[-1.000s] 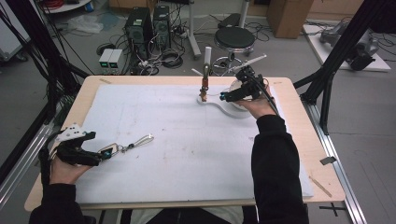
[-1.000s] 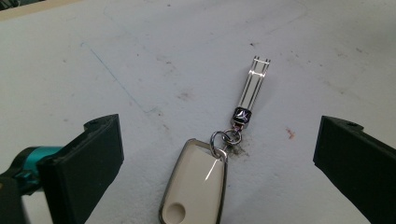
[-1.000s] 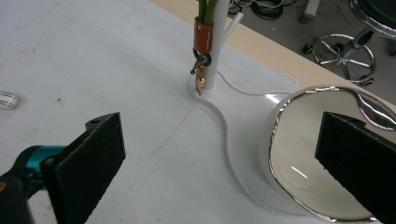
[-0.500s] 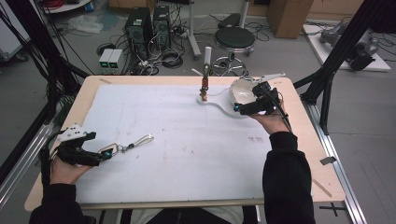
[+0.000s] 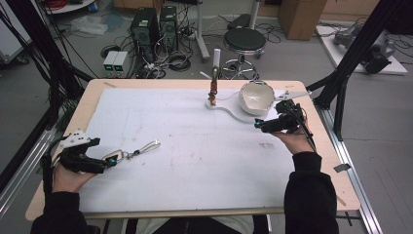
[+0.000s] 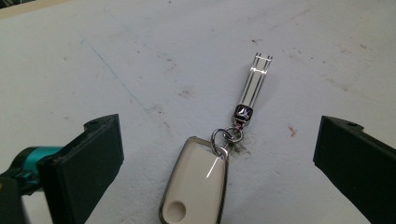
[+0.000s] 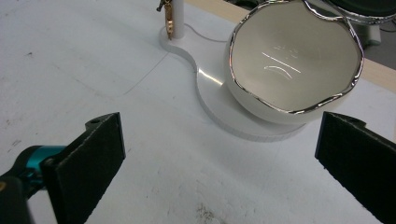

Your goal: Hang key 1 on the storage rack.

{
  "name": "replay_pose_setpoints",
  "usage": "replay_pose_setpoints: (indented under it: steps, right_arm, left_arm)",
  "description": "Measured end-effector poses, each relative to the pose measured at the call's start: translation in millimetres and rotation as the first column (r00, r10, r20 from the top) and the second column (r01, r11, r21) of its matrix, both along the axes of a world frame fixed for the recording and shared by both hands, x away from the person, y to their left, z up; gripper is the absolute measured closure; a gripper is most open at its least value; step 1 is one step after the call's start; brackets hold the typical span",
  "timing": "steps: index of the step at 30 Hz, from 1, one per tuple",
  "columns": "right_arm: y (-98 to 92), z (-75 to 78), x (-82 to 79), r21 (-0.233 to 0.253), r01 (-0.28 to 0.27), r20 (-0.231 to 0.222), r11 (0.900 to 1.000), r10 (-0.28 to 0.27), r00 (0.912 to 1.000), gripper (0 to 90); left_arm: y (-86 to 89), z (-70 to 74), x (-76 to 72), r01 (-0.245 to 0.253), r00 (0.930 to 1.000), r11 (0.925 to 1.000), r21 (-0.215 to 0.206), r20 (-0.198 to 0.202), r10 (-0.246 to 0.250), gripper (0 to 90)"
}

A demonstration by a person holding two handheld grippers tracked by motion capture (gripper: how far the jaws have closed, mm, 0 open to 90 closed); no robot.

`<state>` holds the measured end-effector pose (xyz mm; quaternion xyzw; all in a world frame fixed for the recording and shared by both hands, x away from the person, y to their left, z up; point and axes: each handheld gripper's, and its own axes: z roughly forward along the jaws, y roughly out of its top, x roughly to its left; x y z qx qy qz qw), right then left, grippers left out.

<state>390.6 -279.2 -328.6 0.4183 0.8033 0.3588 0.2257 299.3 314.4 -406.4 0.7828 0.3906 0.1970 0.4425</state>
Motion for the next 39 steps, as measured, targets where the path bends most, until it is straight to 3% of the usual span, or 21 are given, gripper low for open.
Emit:
replay_pose_setpoints:
  steps: [8,19,25,39]
  right_arm:
    - [-15.6,-9.4,-13.8,0.042,0.014,0.001,0.999,-0.014,0.9999,0.6]
    - [-22.8,-34.2,-30.7,0.040,0.004,-0.010,0.999,-0.003,0.9999,0.6]
    - [-25.2,-40.4,-40.2,0.070,-0.004,-0.008,0.998,0.005,1.0000,0.6]
    - [-33.9,-56.1,-55.8,0.084,-0.023,-0.016,0.996,0.025,0.9996,0.7]
  left_arm:
    - [-0.5,-0.3,0.0,-0.001,1.0000,1.0000,-0.001,-0.004,0.001,2.0]
    - [-1.1,-0.8,0.1,-0.001,1.0000,1.0000,0.007,-0.009,0.001,2.0]
    - [-1.4,-1.2,0.5,0.004,0.9999,1.0000,0.008,-0.011,-0.004,2.0]
    - [1.6,-5.4,0.1,-0.004,0.9998,1.0000,-0.009,-0.022,0.004,2.0]
